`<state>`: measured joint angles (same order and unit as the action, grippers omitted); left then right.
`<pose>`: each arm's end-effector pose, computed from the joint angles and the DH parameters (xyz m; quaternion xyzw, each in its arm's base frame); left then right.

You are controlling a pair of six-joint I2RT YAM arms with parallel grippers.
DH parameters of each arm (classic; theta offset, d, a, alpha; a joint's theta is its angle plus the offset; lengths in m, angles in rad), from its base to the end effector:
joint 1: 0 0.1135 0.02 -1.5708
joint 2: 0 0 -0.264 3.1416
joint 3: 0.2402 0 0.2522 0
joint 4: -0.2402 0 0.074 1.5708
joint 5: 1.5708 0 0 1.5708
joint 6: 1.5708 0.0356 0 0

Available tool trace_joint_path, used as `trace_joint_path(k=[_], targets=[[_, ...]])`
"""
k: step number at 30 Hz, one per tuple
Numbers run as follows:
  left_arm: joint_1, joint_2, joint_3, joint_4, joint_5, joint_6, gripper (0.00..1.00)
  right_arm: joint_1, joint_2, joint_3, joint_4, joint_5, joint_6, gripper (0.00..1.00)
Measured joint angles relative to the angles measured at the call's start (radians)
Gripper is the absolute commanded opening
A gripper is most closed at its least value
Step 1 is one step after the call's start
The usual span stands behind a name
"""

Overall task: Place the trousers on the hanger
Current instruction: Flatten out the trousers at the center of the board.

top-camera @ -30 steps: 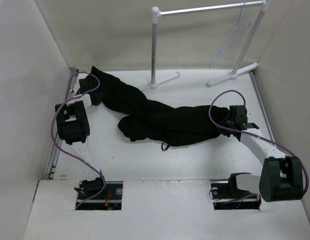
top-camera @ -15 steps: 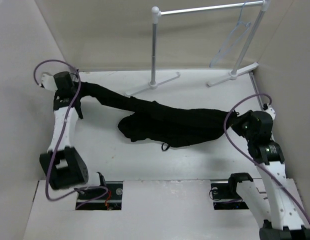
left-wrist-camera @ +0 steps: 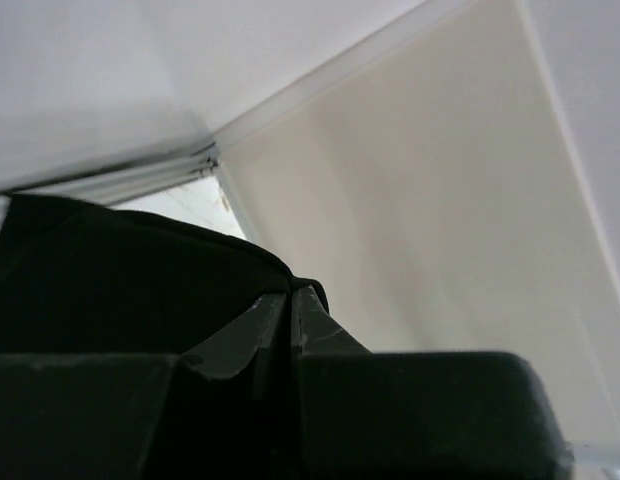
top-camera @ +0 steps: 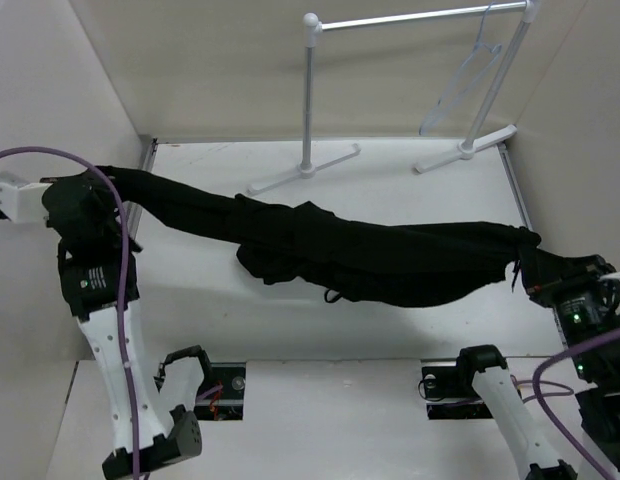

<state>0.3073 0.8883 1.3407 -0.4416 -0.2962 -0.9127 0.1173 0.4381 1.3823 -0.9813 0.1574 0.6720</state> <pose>0.1452 0.0570 0.4806 -0.4845 0.5100 -0.1105 0.7021 -0.0142 -0.0073 0.4551 0.2490 0.6755 0.2137 0.6603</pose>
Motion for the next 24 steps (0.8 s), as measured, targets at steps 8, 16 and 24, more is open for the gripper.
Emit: trace_joint_path(k=[8,16,24], targets=[[-0.078,0.003,0.111,-0.015,-0.143,0.121,0.04,0.000,0.051,-0.081,0.075,-0.002,-0.002,0.12],[-0.162,0.600,0.238,0.058,-0.118,0.186,0.03,-0.116,0.570,-0.297,0.409,-0.097,0.040,0.12],[-0.280,1.351,0.817,-0.008,-0.027,0.299,0.63,-0.240,1.046,-0.166,0.573,-0.135,0.092,0.48]])
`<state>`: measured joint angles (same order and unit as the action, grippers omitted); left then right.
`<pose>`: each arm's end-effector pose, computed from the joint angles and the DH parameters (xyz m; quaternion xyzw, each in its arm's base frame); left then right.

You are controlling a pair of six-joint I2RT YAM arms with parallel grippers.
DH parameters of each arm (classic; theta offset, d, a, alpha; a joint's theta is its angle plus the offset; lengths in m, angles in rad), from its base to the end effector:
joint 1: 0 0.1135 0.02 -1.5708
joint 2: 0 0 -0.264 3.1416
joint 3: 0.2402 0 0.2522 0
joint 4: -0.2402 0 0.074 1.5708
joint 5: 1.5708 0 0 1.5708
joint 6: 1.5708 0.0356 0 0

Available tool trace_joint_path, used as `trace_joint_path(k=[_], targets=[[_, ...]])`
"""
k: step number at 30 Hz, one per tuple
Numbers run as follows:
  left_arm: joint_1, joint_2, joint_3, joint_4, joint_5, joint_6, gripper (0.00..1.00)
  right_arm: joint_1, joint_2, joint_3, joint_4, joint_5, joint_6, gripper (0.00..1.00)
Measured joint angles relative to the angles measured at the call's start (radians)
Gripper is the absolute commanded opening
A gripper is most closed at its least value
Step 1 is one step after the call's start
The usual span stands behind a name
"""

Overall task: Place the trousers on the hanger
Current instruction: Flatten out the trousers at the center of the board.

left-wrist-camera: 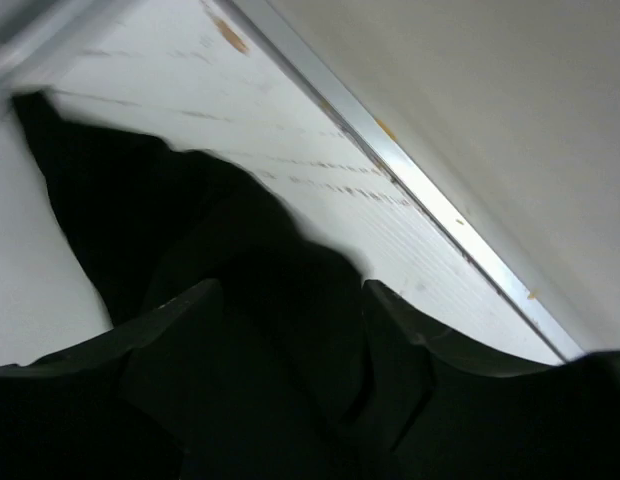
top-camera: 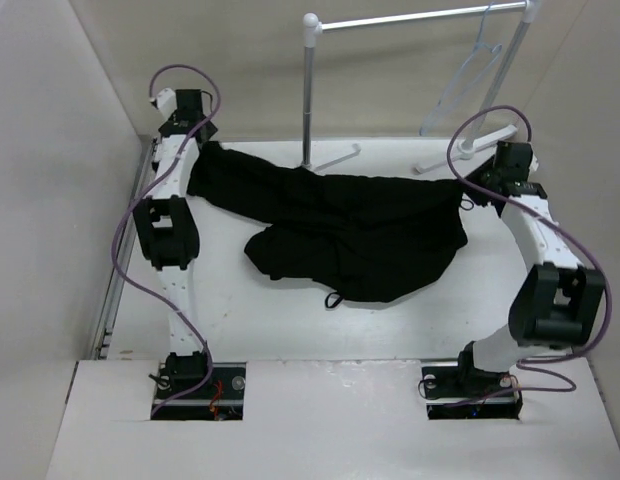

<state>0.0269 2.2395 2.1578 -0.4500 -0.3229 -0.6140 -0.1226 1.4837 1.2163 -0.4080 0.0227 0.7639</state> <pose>0.5251 0.0254 0.3058 -0.3456 0.7880 -0.0082 0.5094 0.3321 -0.0417 0.3011 0.3910 0.8122 0.1267 0.4140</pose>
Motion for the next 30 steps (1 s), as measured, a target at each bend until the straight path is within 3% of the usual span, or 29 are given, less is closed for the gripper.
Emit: trace_joint_path(k=[1,3,6,7,10,12,14,16,18,21,25,30], targets=[[-0.014,0.034,0.027,-0.001,0.007,0.009,0.66,-0.012,0.054,0.035,0.013,0.010,0.009,0.61],[-0.039,0.028,-0.008,-0.018,0.014,0.021,0.68,-0.029,0.122,0.085,0.030,0.029,0.019,0.74],[-0.073,-0.141,-0.260,0.028,0.024,0.032,0.68,-0.035,0.122,0.100,0.034,0.056,0.018,0.75],[-0.081,-0.231,-0.373,0.034,0.027,0.032,0.68,-0.030,0.104,0.097,0.035,0.062,0.017,0.66],[-0.103,-0.535,-0.709,0.077,0.032,0.007,0.67,0.020,-0.028,0.012,0.073,0.079,0.006,0.13],[-0.123,-0.739,-0.909,0.097,0.044,-0.033,0.67,0.071,-0.171,-0.108,0.095,0.084,0.017,0.08],[-0.150,-0.892,-1.079,0.129,0.076,-0.089,0.68,0.130,-0.329,-0.259,0.104,0.080,0.033,0.12],[-0.189,-0.995,-1.247,0.163,0.124,-0.152,0.70,0.174,-0.462,-0.399,0.093,0.073,0.048,0.28],[-0.224,-1.028,-1.380,0.187,0.179,-0.206,0.74,0.191,-0.564,-0.516,0.051,0.073,0.067,0.49],[-0.250,-1.028,-1.521,0.236,0.263,-0.281,0.76,0.193,-0.707,-0.652,-0.040,0.078,0.093,0.64],[-0.251,-0.994,-1.555,0.359,0.331,-0.345,0.77,0.142,-0.810,-0.742,-0.124,0.082,0.115,0.67],[-0.272,-0.840,-1.520,0.528,0.360,-0.378,0.75,0.096,-0.655,-0.752,-0.084,0.077,0.130,0.66]])
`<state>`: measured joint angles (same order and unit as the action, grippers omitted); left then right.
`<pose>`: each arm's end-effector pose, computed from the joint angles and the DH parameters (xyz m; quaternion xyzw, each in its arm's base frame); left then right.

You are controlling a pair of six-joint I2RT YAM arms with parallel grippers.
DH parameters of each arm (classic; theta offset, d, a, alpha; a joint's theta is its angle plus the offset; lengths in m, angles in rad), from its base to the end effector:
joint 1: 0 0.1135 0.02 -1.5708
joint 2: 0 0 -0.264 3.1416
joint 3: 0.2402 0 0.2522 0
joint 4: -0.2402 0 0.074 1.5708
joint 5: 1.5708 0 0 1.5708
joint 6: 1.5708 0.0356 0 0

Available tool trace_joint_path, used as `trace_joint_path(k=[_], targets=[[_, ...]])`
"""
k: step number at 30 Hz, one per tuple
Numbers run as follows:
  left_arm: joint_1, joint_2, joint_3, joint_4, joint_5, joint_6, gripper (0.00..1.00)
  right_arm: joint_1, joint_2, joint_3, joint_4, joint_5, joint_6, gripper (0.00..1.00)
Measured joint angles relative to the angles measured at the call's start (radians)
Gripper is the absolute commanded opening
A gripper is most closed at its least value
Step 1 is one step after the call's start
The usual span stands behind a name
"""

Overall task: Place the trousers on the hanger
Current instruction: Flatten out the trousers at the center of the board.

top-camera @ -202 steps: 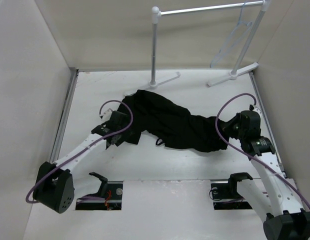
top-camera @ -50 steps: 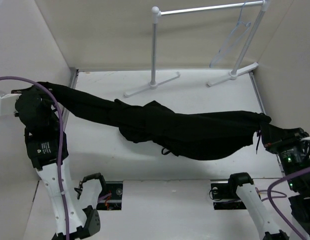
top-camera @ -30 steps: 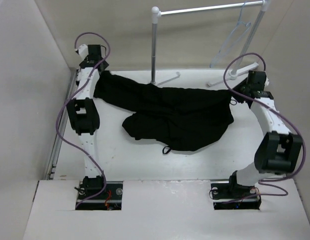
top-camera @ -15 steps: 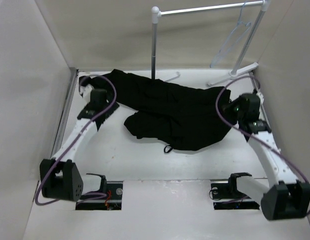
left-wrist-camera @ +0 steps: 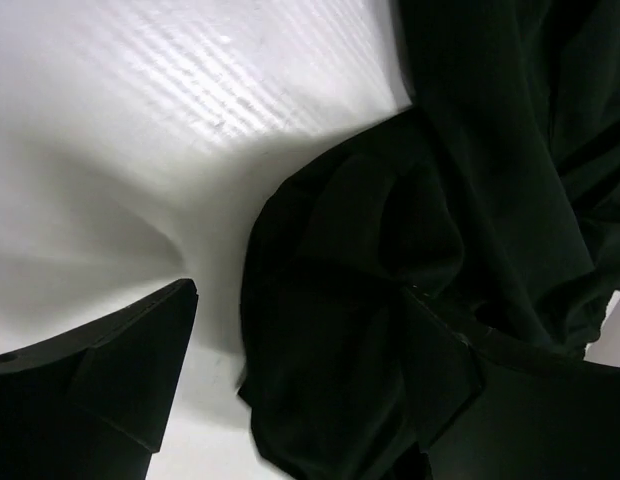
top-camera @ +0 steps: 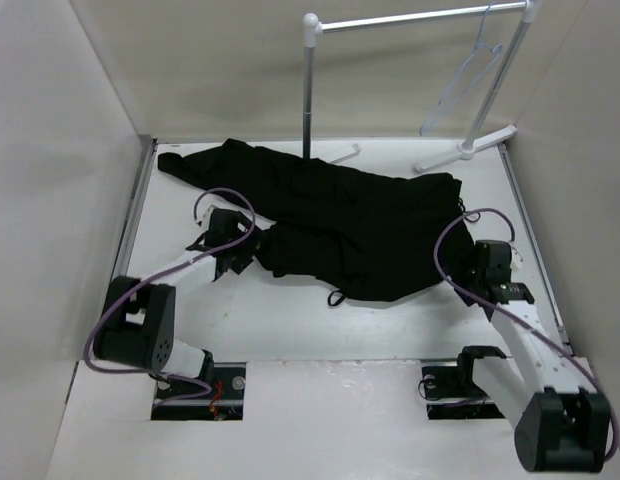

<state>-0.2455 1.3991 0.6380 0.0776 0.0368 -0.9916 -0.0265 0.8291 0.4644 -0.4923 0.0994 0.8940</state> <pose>0.2699 -0.0690 0.1789 -0.3218 0.8438 -0.2624 0.3400 0.1634 -0.0079 0.1941 0.4312 0.8307 0.1044 0.3362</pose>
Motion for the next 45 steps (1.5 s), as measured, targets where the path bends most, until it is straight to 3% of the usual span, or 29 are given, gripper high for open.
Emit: trace_joint_path(k=[3,8,10,13,19,23,27,30,32,35,38,42,45], targets=[[-0.013,0.096,0.027,0.066,0.013,-0.017,0.67,0.000,0.146,0.007,0.074,-0.007,-0.002,0.57],[-0.036,0.210,0.103,0.146,0.014,-0.042,0.12,-0.011,0.340,0.021,0.218,-0.027,0.003,0.21],[-0.042,0.223,0.117,0.150,0.011,-0.048,0.04,-0.012,0.362,0.023,0.241,-0.031,0.011,0.14],[-0.045,0.184,0.136,0.115,-0.006,-0.051,0.01,-0.013,0.353,0.036,0.249,-0.030,0.019,0.11],[-0.048,-0.114,0.257,-0.170,-0.059,-0.026,0.02,-0.034,0.290,0.065,0.248,-0.024,0.023,0.09],[-0.125,-0.223,0.541,-0.467,-0.161,0.025,0.09,-0.043,0.299,0.082,0.249,-0.024,0.023,0.09],[-0.295,-0.134,0.834,-0.676,-0.334,0.111,0.24,-0.047,0.344,0.098,0.256,-0.023,0.026,0.09],[-0.369,0.008,0.984,-0.760,-0.425,0.177,0.49,-0.047,0.373,0.113,0.259,-0.022,0.026,0.10],[-0.377,0.110,1.020,-0.767,-0.447,0.203,0.58,-0.046,0.384,0.121,0.261,-0.022,0.026,0.10],[-0.346,0.186,0.916,-0.768,-0.447,0.226,0.63,-0.046,0.388,0.130,0.261,-0.021,0.026,0.11],[-0.252,0.126,0.710,-0.770,-0.437,0.237,0.61,-0.044,0.386,0.132,0.261,-0.021,0.025,0.11],[-0.035,-0.132,0.441,-0.783,-0.430,0.235,0.58,-0.023,0.372,0.132,0.259,-0.020,0.023,0.11],[0.036,-0.346,0.308,-0.789,-0.404,0.220,0.55,0.010,0.344,0.131,0.258,-0.021,0.022,0.11]])
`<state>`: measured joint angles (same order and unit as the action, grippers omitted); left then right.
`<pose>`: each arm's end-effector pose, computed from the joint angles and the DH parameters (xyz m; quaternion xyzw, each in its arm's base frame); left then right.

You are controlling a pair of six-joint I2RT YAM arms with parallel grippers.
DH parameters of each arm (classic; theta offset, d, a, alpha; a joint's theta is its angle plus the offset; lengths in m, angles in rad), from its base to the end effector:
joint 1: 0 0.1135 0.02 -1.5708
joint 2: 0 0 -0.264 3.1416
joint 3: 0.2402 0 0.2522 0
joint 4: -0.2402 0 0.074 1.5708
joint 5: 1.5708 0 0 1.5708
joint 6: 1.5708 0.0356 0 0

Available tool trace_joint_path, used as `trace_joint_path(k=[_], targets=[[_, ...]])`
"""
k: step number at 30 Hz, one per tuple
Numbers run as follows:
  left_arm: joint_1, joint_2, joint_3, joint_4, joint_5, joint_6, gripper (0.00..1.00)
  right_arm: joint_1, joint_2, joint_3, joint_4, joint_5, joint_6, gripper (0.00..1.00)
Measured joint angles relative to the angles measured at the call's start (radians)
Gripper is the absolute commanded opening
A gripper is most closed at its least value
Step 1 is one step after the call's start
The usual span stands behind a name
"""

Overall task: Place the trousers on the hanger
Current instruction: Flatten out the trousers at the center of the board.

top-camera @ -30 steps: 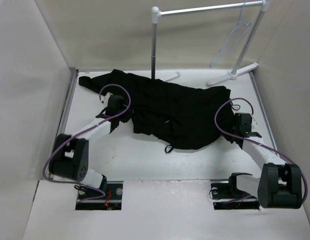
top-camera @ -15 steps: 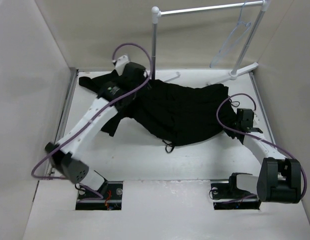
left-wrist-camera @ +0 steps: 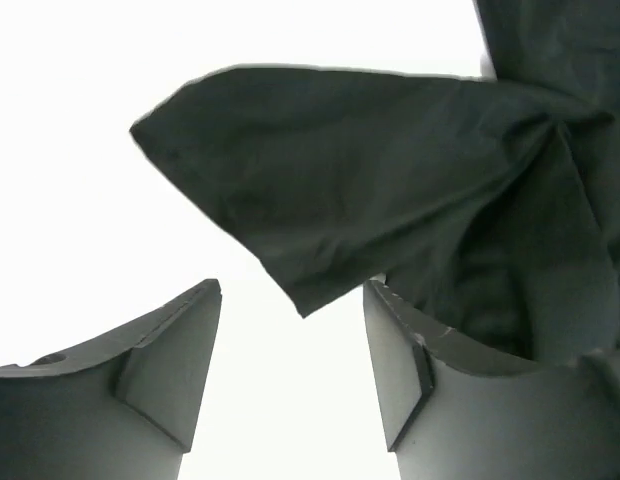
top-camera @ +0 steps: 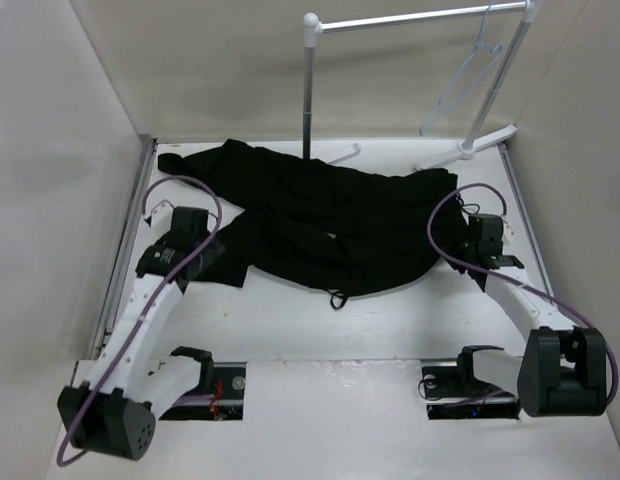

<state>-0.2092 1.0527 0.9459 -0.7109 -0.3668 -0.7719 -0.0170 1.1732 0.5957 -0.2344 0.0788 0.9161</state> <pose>0.2106 -0.0317 0.2982 -0.3183 0.8598 -0.0207 0.3988 0.2310 -0.0067 0.1940 0.4305 0.8224 0.1279 0.3492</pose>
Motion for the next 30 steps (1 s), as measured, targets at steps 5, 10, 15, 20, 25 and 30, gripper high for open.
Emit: trace_joint_path(k=[5,10,15,20,25,30], targets=[[-0.028,-0.079,-0.162,0.015,0.093,-0.037,0.57,0.031,-0.035,-0.003,0.000,0.000,0.000,0.11],[-0.130,0.069,-0.207,0.084,0.128,-0.049,0.59,0.034,-0.042,-0.016,-0.001,0.000,-0.001,0.11],[-0.158,0.219,-0.206,0.187,0.122,-0.045,0.41,0.015,-0.073,-0.027,-0.020,-0.002,-0.004,0.11],[-0.167,0.310,-0.206,0.223,0.084,-0.026,0.29,-0.003,-0.104,-0.027,-0.027,-0.003,-0.005,0.11],[-0.162,0.362,-0.206,0.244,0.042,0.012,0.39,-0.022,-0.109,-0.027,-0.029,-0.005,-0.008,0.11],[-0.171,0.389,-0.200,0.264,-0.004,0.035,0.07,-0.022,-0.109,-0.028,-0.029,-0.007,-0.011,0.11]])
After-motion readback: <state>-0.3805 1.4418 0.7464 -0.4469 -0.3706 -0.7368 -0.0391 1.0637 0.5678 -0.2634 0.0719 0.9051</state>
